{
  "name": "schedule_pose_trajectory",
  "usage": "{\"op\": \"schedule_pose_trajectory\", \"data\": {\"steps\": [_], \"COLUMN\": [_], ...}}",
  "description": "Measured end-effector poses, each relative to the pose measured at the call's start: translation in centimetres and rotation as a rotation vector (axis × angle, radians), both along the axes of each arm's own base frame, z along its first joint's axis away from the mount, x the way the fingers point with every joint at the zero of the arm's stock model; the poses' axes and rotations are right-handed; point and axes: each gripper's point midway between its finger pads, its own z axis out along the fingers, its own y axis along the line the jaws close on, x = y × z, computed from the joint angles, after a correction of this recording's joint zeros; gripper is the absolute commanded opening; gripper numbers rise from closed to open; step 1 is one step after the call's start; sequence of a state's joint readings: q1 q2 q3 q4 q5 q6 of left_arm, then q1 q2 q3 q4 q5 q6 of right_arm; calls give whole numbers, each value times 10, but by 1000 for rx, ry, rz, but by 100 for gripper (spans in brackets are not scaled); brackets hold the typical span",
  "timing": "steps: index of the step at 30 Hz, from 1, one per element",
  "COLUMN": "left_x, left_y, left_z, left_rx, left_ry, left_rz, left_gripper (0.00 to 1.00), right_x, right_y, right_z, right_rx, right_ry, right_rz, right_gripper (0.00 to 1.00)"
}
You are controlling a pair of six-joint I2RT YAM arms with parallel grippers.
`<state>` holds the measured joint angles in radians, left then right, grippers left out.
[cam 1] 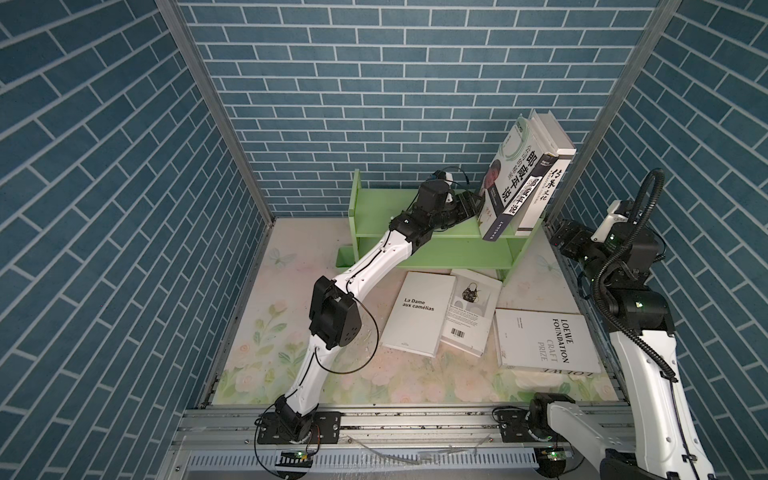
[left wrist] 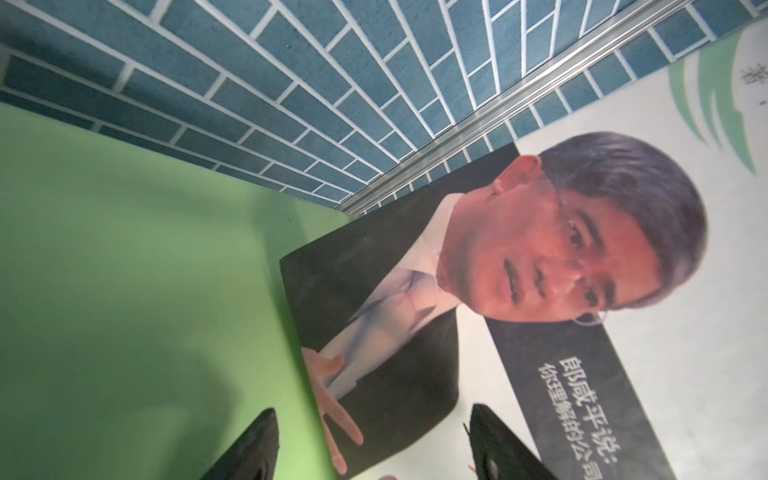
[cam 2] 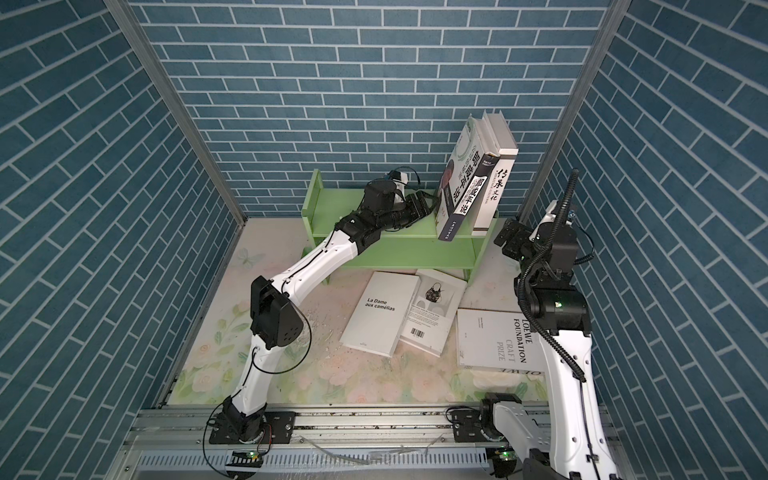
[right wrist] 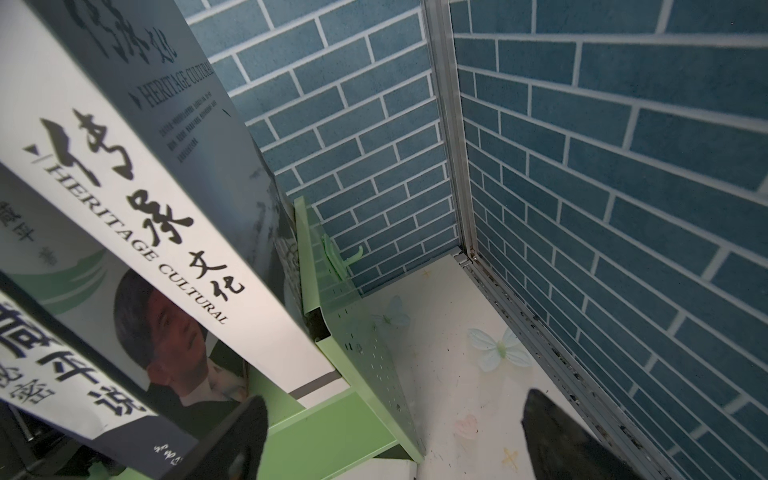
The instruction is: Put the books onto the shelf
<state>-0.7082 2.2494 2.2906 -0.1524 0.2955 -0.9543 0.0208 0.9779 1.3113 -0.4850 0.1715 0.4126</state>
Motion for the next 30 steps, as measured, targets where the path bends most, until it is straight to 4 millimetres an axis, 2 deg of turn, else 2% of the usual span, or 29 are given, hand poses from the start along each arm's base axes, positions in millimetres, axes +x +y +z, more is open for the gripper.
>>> {"op": "schedule_pose_trajectory", "data": {"steps": [5,11,21,30], "left_x": [5,9,9,4], "left_y": [-7,-15,-24,-46], "left_z": [-1,0,2,7], "left_rx": [-46,-92,-125,-182], "left_ry": [14,21,17,-31], "left_rz": [-13,-26,-39,-75], "left_gripper": [63,60,59,59], "right_x": [0,3,7,6], "right_y": [-1,-2,-2,-1], "right_z": [0,-2,-5,-9], "right_rx": [1,1,3,5], "right_ry": [-2,4,15,30], "right_rz": [-3,-6,-6,1], "right_gripper": [95,95,95,95]}}
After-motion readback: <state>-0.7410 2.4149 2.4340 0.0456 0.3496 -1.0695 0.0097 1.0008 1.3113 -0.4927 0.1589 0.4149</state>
